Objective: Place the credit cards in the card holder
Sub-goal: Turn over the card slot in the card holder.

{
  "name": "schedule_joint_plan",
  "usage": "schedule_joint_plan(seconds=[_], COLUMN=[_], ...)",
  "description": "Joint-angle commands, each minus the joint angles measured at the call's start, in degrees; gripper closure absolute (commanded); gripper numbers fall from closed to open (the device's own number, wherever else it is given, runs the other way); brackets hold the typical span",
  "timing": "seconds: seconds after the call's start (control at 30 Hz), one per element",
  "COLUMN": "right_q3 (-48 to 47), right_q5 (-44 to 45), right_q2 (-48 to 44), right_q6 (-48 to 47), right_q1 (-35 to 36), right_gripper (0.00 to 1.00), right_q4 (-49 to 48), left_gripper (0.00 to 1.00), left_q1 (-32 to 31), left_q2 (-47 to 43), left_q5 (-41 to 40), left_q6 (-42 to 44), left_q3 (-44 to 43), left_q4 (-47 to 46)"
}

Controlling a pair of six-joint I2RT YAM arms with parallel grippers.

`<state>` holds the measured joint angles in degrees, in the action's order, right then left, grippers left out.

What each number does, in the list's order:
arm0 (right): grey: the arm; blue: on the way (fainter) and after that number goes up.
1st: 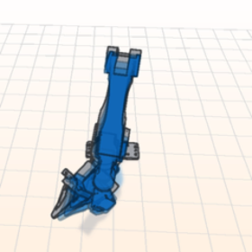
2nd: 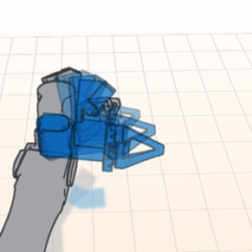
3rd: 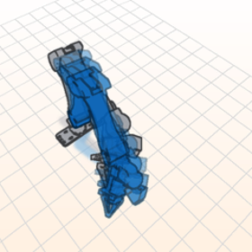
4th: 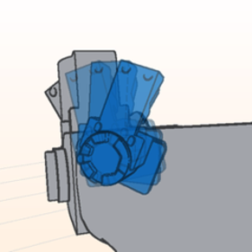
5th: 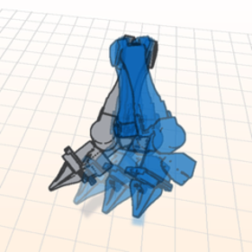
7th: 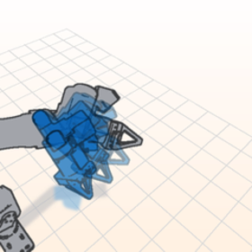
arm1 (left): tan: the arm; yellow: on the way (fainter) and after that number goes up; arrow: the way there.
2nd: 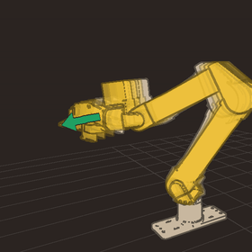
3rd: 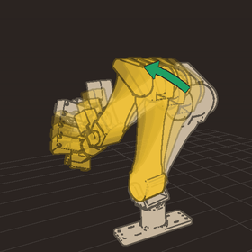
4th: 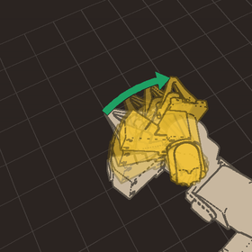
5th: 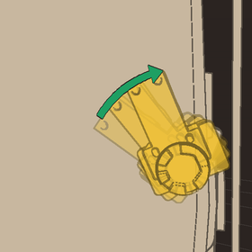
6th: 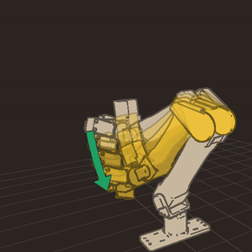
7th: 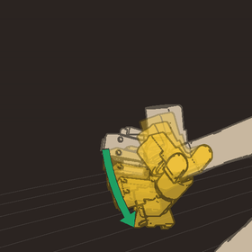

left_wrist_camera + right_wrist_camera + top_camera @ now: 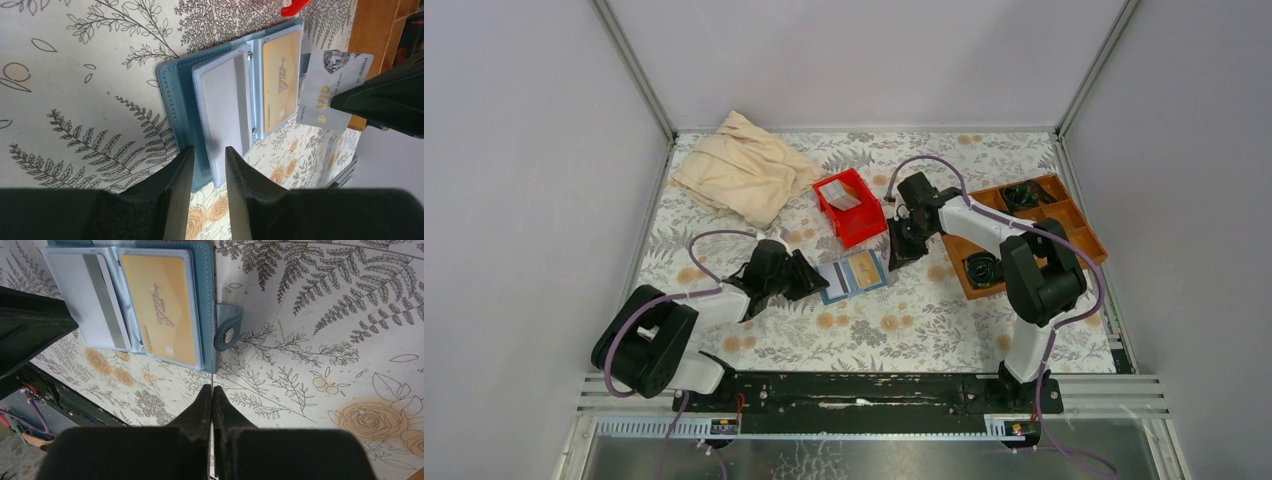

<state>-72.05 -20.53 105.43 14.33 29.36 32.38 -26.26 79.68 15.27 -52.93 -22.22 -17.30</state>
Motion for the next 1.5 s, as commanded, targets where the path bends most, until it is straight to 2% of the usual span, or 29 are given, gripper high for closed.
schedule_joint_plan(seconds=[0.0,1.0,1.47], right_q3=[-2.9,-5.4,-3.7], right_q5=[-1.0,-3.3,-4.2], right_q2=[0.6,2.4,2.7], right_q6=[-1.0,-0.9,-0.5], right_q1=[0.3,0.3,0.3], right_gripper=[1.0,1.0,1.0], right_q4=[-0.6,-0.6,-1.8], left_gripper=[0.64,0.66,0.66], left_q1=[-0.4,-0.3,-0.3], left_q2=[0.8,3.0,3.1], left_q5=[-1.3,-1.1,-0.8], left_q6=[1.7,3.0,3.0], left_q3=[-1.9,-3.4,-3.1], left_q4=[1.0,2.0,1.6])
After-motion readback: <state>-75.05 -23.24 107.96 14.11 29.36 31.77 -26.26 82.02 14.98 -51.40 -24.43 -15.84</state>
